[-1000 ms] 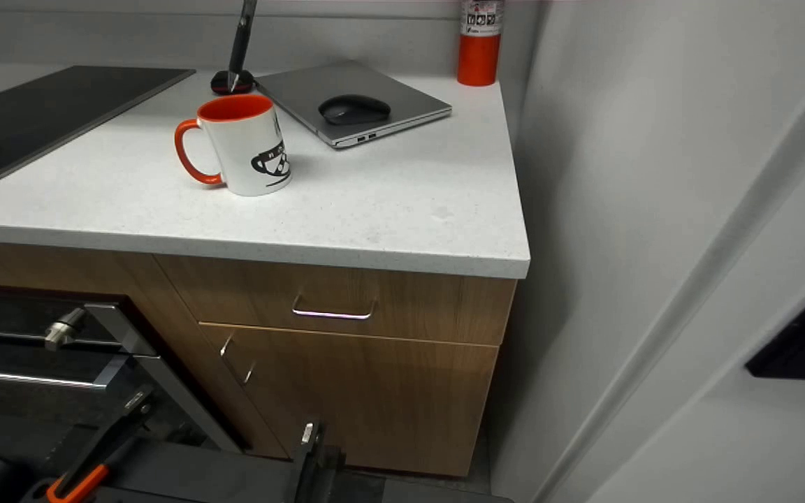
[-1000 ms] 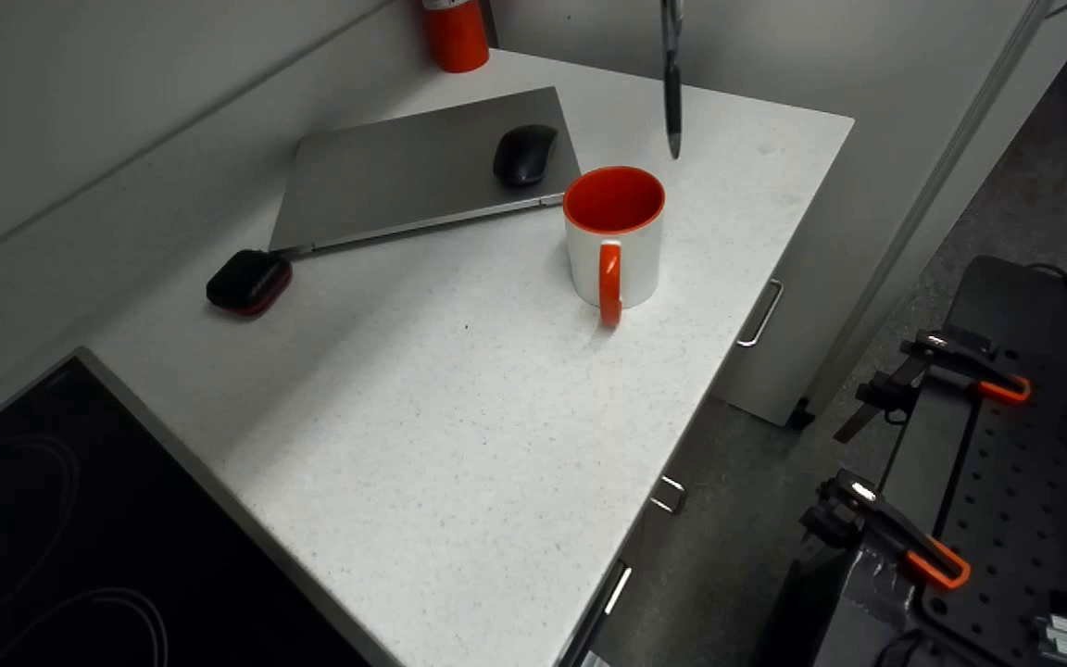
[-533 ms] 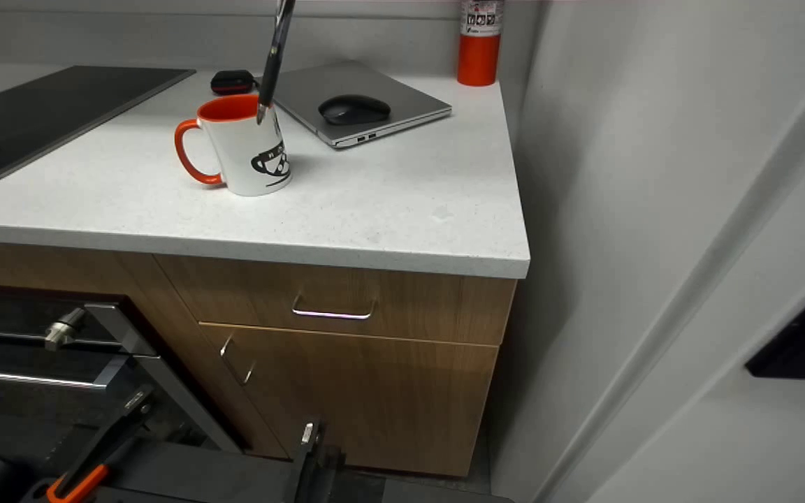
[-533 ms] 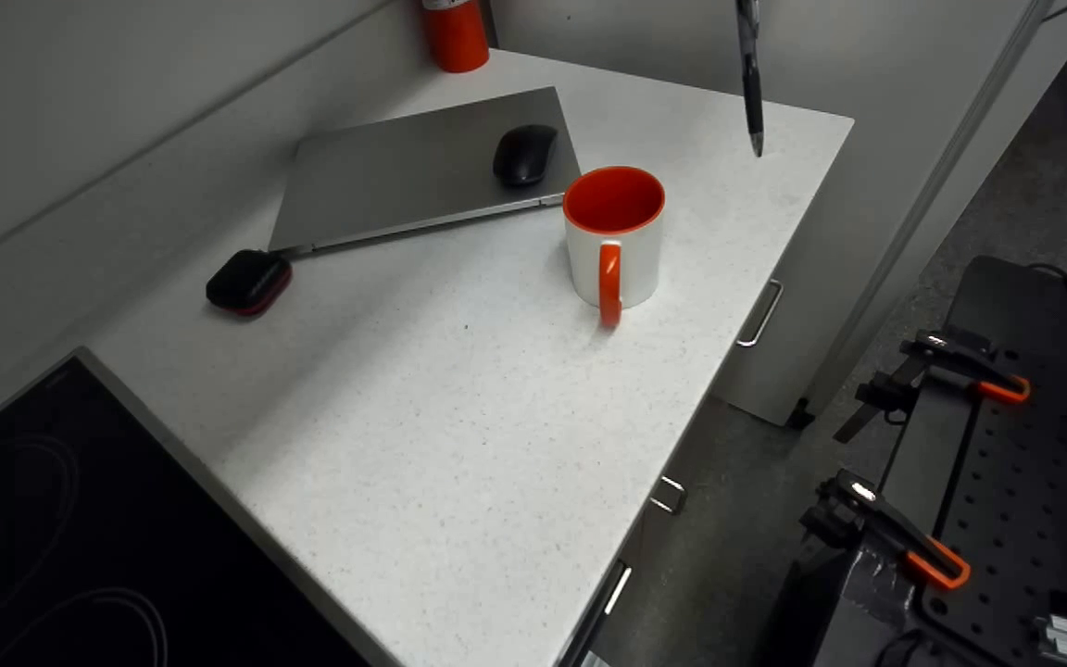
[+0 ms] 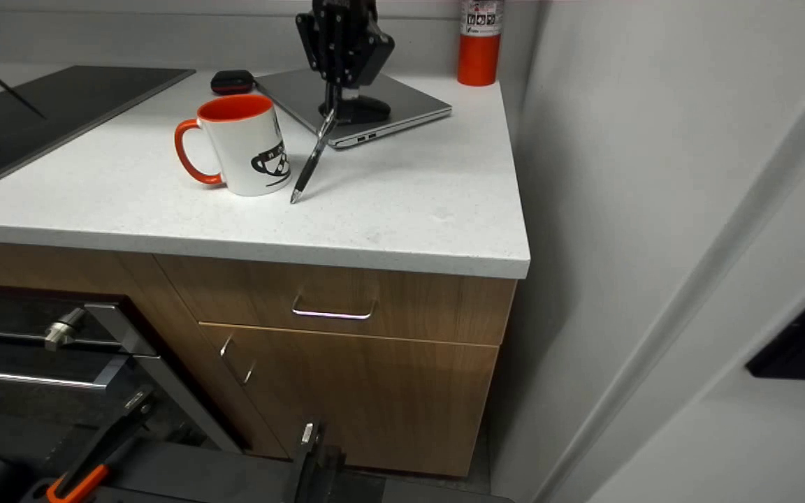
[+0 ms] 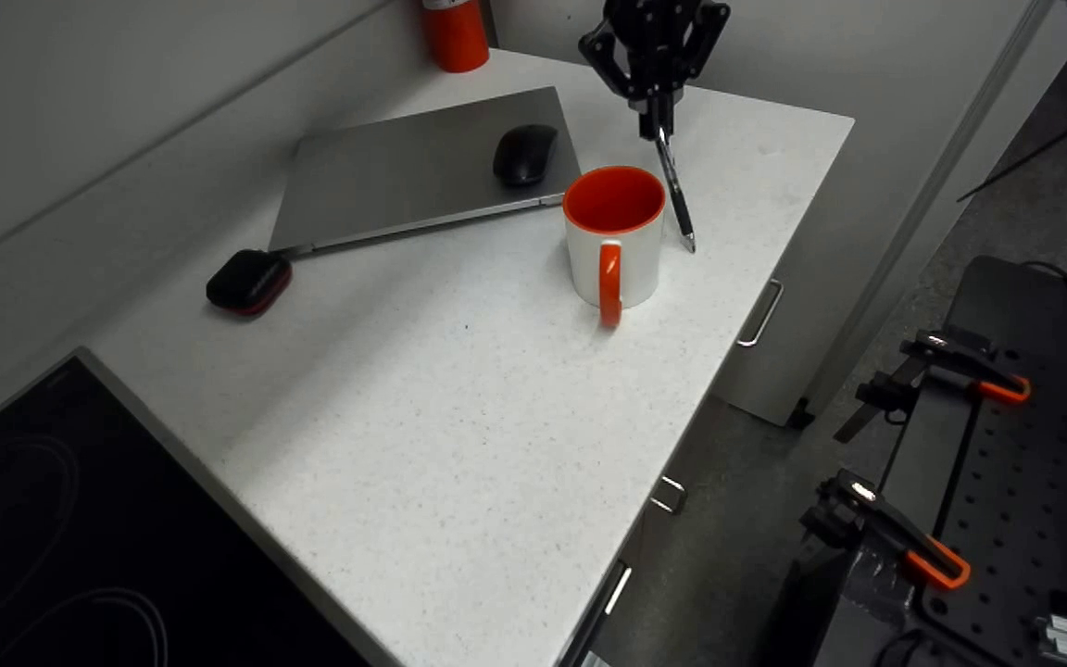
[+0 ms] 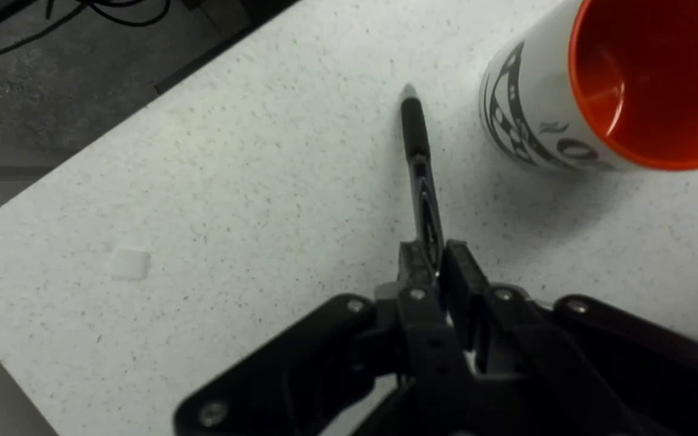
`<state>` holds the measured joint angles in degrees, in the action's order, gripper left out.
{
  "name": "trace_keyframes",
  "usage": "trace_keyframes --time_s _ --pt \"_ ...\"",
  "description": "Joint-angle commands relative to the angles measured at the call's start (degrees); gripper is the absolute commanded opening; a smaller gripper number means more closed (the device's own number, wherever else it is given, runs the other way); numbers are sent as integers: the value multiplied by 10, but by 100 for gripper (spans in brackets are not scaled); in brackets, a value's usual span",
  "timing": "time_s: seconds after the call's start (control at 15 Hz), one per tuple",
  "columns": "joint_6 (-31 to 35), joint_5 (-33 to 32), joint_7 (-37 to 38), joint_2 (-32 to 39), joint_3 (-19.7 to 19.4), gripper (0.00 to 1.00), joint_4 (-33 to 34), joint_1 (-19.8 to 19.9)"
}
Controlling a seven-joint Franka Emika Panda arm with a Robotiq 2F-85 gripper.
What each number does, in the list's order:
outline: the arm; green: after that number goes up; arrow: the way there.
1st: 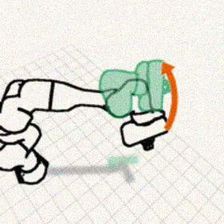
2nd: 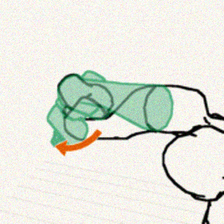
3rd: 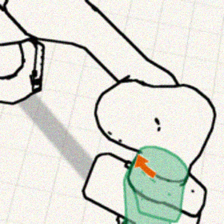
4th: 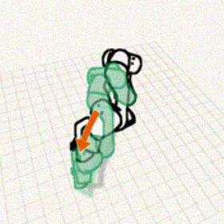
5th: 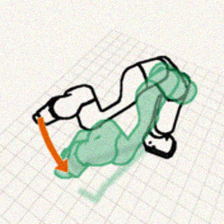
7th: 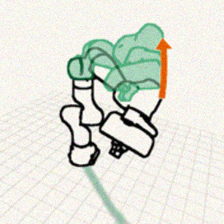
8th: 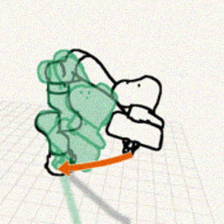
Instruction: Take the pen out of the mug
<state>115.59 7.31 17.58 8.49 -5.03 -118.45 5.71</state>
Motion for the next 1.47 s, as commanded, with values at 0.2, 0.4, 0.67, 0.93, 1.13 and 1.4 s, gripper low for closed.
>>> trace_keyframes --time_s 0.2,0.4,0.67,0.93,1.13,1.4 --pt "99 -39 141 67 -23 5 28 -16" --pt "108 -49 180 73 -31 45 31 -19" --pt "105 -49 201 68 -35 76 30 -19" --pt "102 -43 208 66 -35 100 32 -17" --pt "88 -39 202 64 -33 100 33 -15" --pt "99 -32 189 65 -31 100 25 -12"
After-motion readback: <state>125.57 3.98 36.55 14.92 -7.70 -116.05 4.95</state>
